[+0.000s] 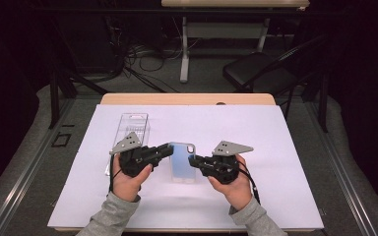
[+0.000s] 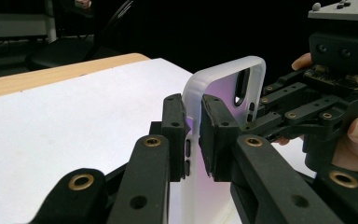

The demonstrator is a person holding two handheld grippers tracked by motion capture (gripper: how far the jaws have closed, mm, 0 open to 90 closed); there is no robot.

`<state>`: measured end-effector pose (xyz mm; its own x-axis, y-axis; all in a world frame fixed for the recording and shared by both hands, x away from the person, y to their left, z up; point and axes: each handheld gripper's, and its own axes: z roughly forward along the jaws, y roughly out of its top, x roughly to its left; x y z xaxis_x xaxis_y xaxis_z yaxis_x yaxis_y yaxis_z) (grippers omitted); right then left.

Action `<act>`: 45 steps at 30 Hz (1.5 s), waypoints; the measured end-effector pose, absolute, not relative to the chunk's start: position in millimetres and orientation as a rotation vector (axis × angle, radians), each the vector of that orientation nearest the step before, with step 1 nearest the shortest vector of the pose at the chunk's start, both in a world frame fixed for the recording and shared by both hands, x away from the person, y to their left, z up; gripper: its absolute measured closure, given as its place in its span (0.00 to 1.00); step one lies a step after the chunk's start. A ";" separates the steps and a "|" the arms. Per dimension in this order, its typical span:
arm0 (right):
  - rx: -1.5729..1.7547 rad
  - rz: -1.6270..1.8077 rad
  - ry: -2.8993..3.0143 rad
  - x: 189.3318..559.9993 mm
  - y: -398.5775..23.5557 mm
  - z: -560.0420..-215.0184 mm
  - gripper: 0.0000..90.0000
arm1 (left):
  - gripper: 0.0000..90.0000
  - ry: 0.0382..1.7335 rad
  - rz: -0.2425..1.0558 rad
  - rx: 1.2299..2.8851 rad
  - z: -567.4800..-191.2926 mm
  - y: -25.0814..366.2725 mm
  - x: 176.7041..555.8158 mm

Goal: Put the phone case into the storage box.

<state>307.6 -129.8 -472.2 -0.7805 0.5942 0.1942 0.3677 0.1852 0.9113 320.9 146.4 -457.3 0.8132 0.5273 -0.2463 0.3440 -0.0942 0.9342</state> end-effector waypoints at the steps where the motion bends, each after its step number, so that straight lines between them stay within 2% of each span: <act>1: 0.929 1.642 2.251 307.8 -129.8 -472.3 0.91 | 0.90 0.684 0.176 1.702 -457.3 146.5 320.8; 45: 0.913 1.678 2.254 308.2 -131.6 -471.1 0.91 | 0.93 0.663 0.183 1.702 -453.7 148.8 318.4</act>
<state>308.2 -131.6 -471.1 -0.7934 0.5728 0.2060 0.3615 0.1711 0.9165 318.4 148.8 -453.7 0.8231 0.5185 -0.2318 0.3263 -0.0977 0.9402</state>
